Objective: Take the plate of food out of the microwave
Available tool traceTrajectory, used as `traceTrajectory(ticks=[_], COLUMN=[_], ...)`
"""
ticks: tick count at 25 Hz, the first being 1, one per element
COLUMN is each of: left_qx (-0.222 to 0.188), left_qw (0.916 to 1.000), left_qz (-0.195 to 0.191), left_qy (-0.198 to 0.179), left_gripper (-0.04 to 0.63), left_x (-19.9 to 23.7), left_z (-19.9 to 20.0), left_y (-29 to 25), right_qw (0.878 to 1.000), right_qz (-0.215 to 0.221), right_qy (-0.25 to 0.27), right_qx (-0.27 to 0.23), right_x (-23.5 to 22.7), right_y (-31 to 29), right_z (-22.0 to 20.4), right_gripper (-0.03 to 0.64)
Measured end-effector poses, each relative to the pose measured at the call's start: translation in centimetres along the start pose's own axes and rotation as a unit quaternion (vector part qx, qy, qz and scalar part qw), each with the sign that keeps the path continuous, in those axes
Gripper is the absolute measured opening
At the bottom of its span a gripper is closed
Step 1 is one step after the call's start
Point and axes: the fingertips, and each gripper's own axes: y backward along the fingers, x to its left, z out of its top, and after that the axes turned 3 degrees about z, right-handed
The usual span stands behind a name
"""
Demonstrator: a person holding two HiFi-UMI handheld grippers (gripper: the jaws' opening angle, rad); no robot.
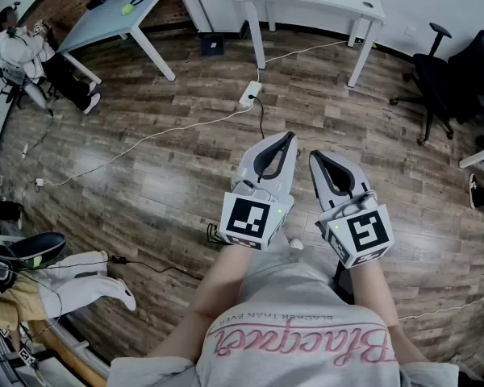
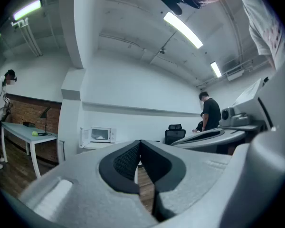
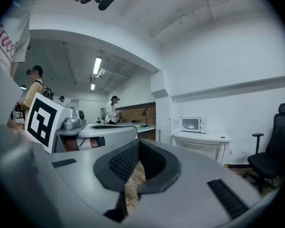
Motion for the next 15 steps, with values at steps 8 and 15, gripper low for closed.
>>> traceTrajectory(ticks=[8,15], left_qx=[-0.011,-0.016], left_qw=[0.9997,0.9994], left_qz=[0.001,-0.014], left_qy=[-0.022,-0.026], left_gripper=[0.006,0.006], left_x=[-3.1,-4.7], left_z=[1.9,1.8], left_y=[2.6,2.8], right_qw=[1.000,0.999], right_qz=[0.000,-0.019], right_qy=[-0.012,-0.019], right_qx=[-0.021,-0.031], right_x=[1.4,0.9], right_y=[3.2,4.8], right_z=[0.8,0.8], right_gripper=[0.011,0.011])
